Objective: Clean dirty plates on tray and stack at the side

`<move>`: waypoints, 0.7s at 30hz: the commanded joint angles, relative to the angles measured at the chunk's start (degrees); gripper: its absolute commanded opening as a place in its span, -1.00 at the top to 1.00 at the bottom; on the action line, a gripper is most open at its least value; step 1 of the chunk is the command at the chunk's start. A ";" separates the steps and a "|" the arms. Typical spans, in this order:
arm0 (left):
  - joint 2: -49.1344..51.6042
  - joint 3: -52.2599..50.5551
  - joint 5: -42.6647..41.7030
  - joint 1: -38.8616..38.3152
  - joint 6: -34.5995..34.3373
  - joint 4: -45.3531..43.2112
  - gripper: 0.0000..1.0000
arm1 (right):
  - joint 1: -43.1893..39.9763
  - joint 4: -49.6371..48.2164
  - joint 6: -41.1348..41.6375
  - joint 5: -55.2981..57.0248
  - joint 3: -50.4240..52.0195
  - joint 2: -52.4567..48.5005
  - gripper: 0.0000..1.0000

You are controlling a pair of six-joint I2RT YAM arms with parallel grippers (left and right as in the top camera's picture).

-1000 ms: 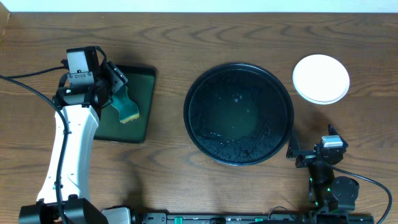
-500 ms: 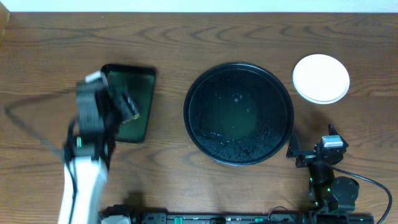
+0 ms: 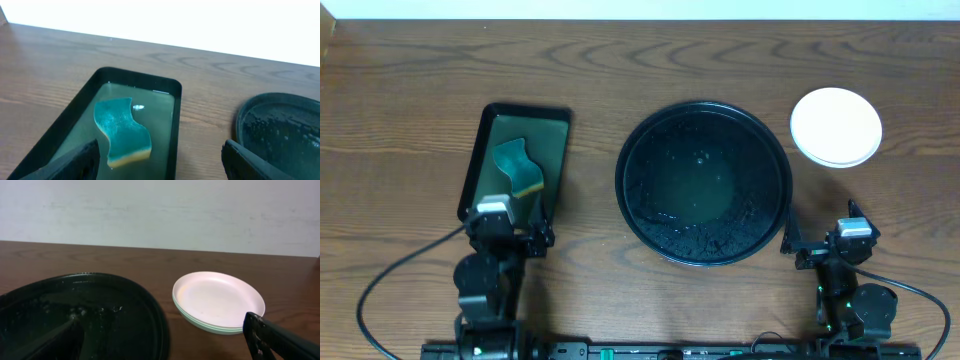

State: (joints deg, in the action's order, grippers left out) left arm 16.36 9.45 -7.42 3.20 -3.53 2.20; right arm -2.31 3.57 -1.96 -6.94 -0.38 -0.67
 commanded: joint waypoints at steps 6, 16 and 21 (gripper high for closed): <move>-12.61 -7.15 -0.90 -0.02 2.89 -1.68 -0.57 | -0.50 0.22 -0.46 0.02 0.07 0.37 -0.98; -16.26 -9.25 -0.72 -0.07 2.84 -1.31 -0.57 | -0.50 0.22 -0.46 0.02 0.07 0.37 -0.98; -16.26 -9.25 0.39 -0.09 2.64 1.38 -0.57 | -0.50 0.22 -0.46 0.02 0.07 0.37 -0.99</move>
State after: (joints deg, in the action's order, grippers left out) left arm 0.67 1.08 -7.46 3.20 -1.43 1.06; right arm -2.31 3.57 -1.96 -6.92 -0.38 -0.67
